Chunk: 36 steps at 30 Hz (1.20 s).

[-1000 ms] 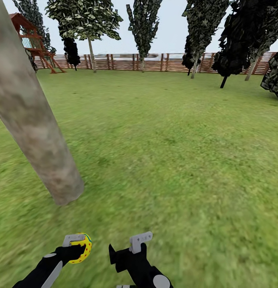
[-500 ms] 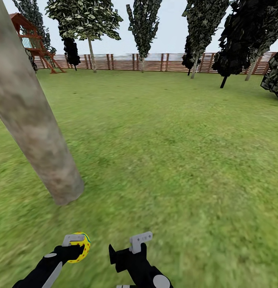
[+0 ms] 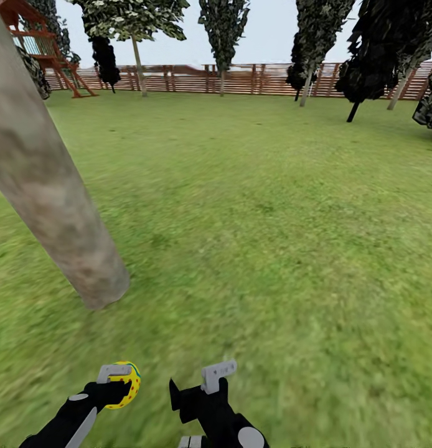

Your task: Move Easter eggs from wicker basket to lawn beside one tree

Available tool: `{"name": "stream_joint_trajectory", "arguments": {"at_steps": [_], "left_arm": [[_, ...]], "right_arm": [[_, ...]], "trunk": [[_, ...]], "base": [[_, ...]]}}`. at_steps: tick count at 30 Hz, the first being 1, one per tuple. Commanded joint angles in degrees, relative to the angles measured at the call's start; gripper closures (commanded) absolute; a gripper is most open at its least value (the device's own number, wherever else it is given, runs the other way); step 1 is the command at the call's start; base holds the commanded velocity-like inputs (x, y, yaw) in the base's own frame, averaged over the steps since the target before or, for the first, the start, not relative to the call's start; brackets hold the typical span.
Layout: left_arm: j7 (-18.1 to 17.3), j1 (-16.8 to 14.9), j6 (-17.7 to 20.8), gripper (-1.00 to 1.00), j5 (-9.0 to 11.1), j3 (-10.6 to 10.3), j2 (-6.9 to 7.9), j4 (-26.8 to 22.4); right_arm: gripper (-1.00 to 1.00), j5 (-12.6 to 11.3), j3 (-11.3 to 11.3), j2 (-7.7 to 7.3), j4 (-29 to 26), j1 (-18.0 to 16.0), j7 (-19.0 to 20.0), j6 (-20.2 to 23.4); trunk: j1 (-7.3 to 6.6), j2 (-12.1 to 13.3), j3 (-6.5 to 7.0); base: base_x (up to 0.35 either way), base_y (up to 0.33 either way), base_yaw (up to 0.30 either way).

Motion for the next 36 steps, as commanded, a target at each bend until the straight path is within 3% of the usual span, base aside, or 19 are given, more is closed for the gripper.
{"name": "stream_joint_trajectory", "arguments": {"at_steps": [1, 11, 17, 36], "left_arm": [[0.35, -0.02, 0.22, 1.0, 0.57, -0.29, 0.08, -0.1], [0.03, -0.02, 0.22, 1.0, 0.62, -0.45, 0.13, -0.1], [-4.01, -0.02, 0.14, 1.0, 0.58, -0.39, 0.17, -0.1], [-4.22, -0.02, -1.79, 1.0, 0.41, -0.38, 0.17, -0.01]], "right_arm": [[-1.0, -0.61, 0.11, -0.01, -0.07, -0.05, -0.57, 0.15], [-1.0, -0.64, 0.14, -0.01, -0.07, -0.05, -0.57, 0.15], [-1.0, -0.64, 0.14, -0.01, -0.07, -0.05, -0.57, 0.15], [-1.0, -0.64, 0.14, -0.01, -0.07, -0.05, -0.57, 0.15]], "trunk": [[0.01, -0.04, -0.28], [0.27, -0.17, -2.49], [0.42, -0.25, -3.82], [0.91, -0.5, -8.03]], "base": [[0.0, 0.0, 0.0], [0.0, 0.0, 0.0], [0.0, 0.0, 0.0], [0.0, 0.0, 0.0]]}}
